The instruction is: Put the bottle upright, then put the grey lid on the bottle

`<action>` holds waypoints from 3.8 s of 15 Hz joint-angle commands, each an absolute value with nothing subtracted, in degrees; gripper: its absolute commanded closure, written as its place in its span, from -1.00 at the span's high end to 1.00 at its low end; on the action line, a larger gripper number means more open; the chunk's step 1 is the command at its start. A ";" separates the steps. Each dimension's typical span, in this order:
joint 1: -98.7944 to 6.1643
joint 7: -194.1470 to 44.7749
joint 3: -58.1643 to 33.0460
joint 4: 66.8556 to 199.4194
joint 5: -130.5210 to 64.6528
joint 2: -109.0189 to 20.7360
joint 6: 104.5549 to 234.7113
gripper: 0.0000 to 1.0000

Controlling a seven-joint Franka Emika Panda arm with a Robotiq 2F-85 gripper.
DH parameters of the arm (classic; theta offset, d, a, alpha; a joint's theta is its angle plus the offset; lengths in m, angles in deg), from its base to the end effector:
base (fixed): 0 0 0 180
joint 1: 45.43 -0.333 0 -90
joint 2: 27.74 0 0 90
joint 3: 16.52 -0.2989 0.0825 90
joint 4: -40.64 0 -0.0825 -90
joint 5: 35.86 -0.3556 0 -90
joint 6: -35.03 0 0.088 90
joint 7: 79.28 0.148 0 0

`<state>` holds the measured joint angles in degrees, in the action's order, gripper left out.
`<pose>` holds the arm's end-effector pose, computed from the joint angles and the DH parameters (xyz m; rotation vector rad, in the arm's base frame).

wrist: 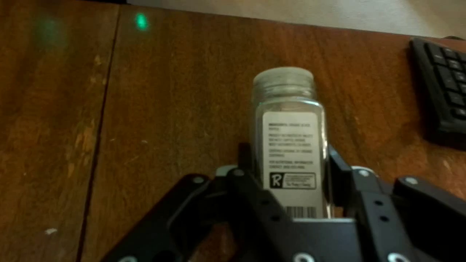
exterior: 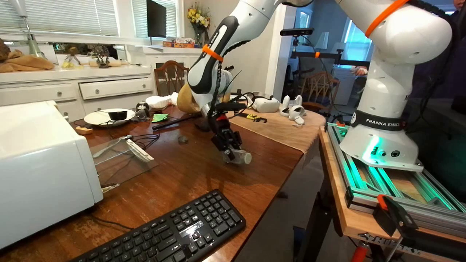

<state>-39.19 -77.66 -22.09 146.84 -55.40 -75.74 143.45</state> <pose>0.4704 0.0392 0.0286 -2.5639 0.3720 1.0974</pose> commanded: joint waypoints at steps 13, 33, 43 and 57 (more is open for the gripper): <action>-35.08 -78.73 -23.27 137.98 -68.30 -76.49 131.28 -0.52; -33.71 -62.10 -16.44 119.06 -86.86 -93.67 118.13 -0.02; -33.75 -61.44 -16.45 118.00 -87.05 -94.41 118.15 -0.02; -41.50 -65.29 -11.38 132.52 -80.80 -80.69 139.70 -0.52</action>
<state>-39.03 -65.05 -12.10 127.02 -82.69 -84.32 134.07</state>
